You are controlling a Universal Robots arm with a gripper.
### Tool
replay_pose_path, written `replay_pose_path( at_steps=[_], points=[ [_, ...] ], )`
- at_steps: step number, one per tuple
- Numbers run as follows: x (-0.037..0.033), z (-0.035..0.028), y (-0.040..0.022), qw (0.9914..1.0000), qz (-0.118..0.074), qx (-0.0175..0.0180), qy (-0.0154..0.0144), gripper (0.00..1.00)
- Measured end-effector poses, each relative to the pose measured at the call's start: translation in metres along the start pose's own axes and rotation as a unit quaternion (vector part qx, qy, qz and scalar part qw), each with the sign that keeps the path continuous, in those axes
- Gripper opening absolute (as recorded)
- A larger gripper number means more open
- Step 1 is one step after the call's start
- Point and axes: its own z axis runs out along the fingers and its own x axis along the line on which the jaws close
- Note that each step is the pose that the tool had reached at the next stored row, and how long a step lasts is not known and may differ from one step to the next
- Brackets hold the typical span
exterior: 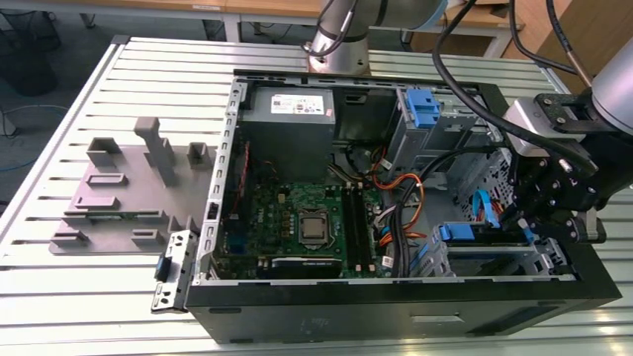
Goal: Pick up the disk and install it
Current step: 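Insert the second disk wire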
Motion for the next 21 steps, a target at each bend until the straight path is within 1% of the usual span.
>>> replay_pose_path(
  at_steps=[7,13,17,21],
  points=[
    [0.0000,0.0000,0.0001,1.00000,0.001,0.0000,0.0000,0.16],
    [-0.0001,-0.0022,-0.0003,0.99999,0.005,0.0001,-0.0001,0.16],
    [0.0001,-0.0018,-0.0005,0.99977,0.022,0.0006,0.0004,0.16],
    [0.0001,-0.0012,-0.0006,0.99950,0.032,0.0008,0.0005,0.16]
  ],
)
